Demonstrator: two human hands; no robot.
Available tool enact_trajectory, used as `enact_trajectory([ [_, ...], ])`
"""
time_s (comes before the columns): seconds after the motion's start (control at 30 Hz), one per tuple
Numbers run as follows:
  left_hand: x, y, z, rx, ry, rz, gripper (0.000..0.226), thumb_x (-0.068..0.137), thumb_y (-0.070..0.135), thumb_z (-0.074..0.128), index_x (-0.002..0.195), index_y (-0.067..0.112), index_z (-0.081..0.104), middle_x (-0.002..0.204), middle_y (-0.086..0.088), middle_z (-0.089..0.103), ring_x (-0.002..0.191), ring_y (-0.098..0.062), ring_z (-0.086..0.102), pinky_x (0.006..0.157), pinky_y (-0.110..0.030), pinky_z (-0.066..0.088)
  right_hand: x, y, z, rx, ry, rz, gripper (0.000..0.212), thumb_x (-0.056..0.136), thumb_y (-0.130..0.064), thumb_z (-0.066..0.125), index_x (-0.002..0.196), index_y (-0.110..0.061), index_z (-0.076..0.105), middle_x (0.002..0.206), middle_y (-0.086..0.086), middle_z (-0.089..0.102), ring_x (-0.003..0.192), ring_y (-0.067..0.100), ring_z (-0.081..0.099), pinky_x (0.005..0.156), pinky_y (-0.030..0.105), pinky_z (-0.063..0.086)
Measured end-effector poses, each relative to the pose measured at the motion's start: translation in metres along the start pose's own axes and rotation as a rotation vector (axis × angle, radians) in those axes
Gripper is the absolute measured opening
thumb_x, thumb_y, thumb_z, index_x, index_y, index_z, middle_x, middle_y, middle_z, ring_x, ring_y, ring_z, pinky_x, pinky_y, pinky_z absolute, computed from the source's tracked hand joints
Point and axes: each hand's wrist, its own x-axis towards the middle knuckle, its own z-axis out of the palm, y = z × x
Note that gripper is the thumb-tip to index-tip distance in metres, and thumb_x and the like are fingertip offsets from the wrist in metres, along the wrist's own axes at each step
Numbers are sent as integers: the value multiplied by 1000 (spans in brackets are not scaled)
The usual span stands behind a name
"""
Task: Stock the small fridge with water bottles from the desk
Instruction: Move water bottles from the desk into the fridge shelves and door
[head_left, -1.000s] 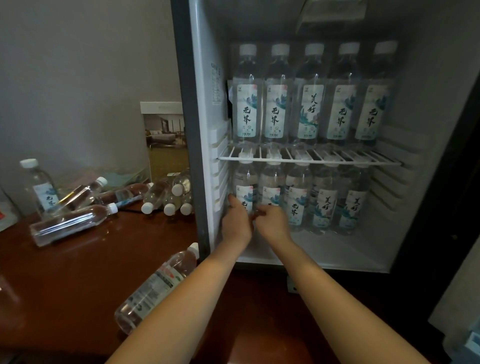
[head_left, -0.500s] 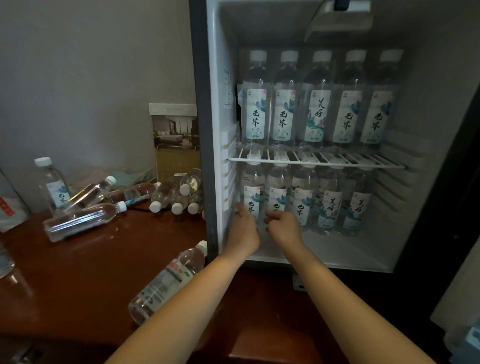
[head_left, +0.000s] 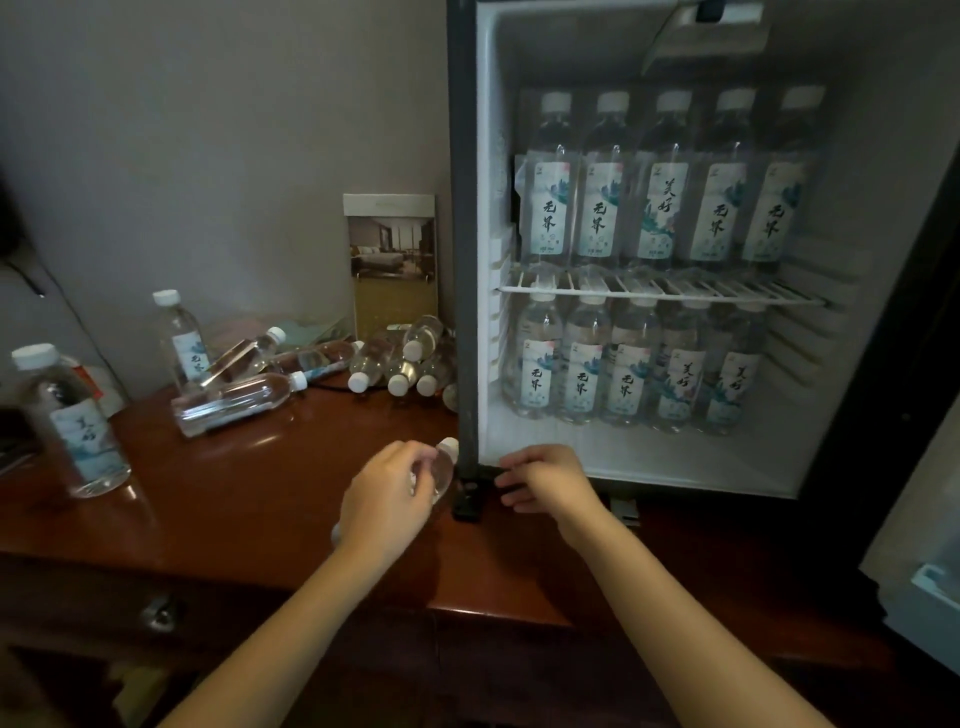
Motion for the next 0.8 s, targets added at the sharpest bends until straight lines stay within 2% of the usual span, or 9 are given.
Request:
enact_trajectory([
  [0.1,-2,-19,-6,202,-235,-189,46,87,41,54,129,24,44,121,3,52,109,-17,53,80,-29,47,-8,8,29,10,-98,19,27,90,4,40,105,-3,61,75,5,64,54,14,57,51,20,47],
  [0.17,-3,-24,-8,221,-368,-287,63,80,54,58,133,27,37,122,1,53,108,-21,56,83,-34,49,-9,12,47,22,-110,21,27,90,2,40,110,-4,58,77,5,62,54,13,56,50,20,46],
  [0.27,-1,-28,-7,241,-448,-338,75,73,59,62,134,28,32,117,1,60,103,-22,60,81,-33,50,-11,17,68,71,-102,27,21,95,-6,39,111,-9,53,81,8,62,55,13,55,52,21,48],
  [0.37,-2,-26,-8,218,-417,-400,74,70,59,63,132,28,36,111,2,63,99,-21,62,75,-30,49,-12,25,87,158,-103,69,21,98,-16,41,113,-8,52,94,12,63,60,14,57,57,23,52],
  [0.47,-3,-25,-10,183,-394,-418,62,73,53,62,126,27,42,105,3,64,94,-20,62,69,-28,45,-11,30,101,186,-81,79,26,97,-23,44,116,-11,56,103,11,64,74,18,62,68,29,55],
  [0.57,-4,-25,-12,155,-361,-433,61,74,51,61,127,27,42,103,3,65,92,-20,63,67,-27,45,-12,26,102,220,-88,76,24,97,-26,46,108,-11,60,94,8,64,73,19,61,66,28,53],
  [0.63,-5,-26,-12,122,-347,-435,65,74,53,62,130,28,40,105,4,65,92,-19,63,68,-27,47,-14,24,100,227,-101,76,20,97,-26,45,107,-13,58,94,8,63,69,17,60,64,25,52],
  [0.7,-7,-28,-12,70,-338,-428,66,74,54,61,132,29,39,108,5,65,94,-18,63,72,-28,49,-16,24,99,201,-119,55,24,98,-25,44,114,-13,57,103,10,64,70,15,60,67,24,52],
  [0.8,-14,-29,-16,24,-281,-390,66,77,51,60,135,31,36,114,6,63,99,-17,62,77,-29,49,-22,27,100,204,-159,-9,28,98,-23,44,122,-13,55,114,10,64,87,17,63,76,25,52],
])
